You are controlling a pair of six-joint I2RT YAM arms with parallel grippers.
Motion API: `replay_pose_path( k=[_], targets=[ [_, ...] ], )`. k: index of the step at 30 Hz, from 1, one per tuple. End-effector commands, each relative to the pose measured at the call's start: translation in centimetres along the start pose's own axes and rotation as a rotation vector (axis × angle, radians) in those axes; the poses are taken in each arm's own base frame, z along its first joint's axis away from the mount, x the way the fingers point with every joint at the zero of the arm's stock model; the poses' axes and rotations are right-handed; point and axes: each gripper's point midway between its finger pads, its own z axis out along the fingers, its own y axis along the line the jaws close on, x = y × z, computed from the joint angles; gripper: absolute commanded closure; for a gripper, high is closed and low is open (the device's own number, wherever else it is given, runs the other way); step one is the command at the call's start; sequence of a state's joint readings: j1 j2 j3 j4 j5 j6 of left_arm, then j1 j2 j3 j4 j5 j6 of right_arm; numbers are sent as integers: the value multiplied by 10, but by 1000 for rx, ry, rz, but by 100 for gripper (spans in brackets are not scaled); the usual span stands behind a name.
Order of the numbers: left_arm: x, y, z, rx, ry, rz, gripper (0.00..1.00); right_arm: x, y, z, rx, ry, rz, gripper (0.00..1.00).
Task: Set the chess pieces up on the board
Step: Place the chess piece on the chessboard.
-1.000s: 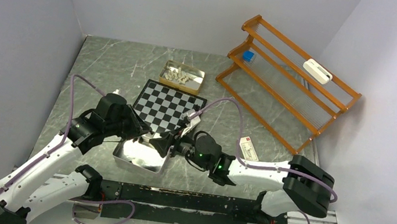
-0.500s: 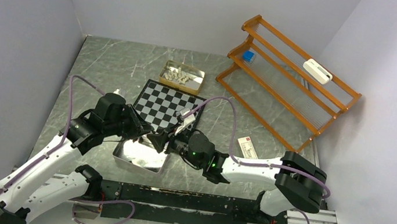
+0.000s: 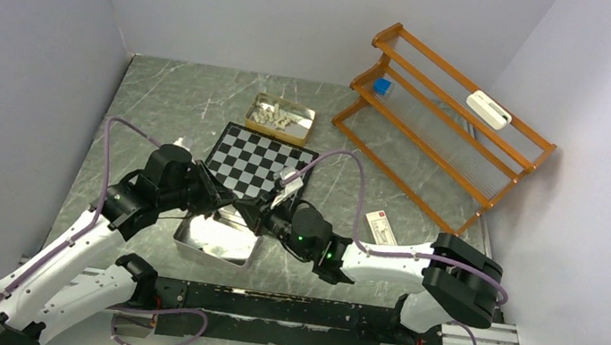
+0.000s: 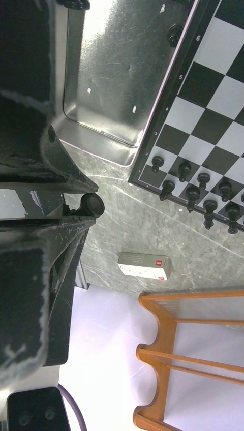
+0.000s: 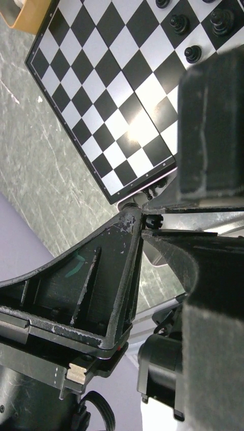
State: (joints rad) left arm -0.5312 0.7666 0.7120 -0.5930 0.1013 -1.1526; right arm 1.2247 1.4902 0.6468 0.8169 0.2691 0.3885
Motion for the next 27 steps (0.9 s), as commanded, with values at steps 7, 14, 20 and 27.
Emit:
replay_pose_path(
  k=[7,14,20,27],
  targets=[
    [6,-14,-4,84,36,-35,66,-30,7,-10,-27,-113,14,97],
    [-8,-24,-7,91,-18,81,19,-41,-19,-34,76,-28,-75,97],
    [-24,-35,-6,85,-64,284,2,-70,-60,-57,176,60,-160,97],
    [-33,-43,0,159,-82,729,2,-95,-131,-55,321,256,-260,96]
  ],
)
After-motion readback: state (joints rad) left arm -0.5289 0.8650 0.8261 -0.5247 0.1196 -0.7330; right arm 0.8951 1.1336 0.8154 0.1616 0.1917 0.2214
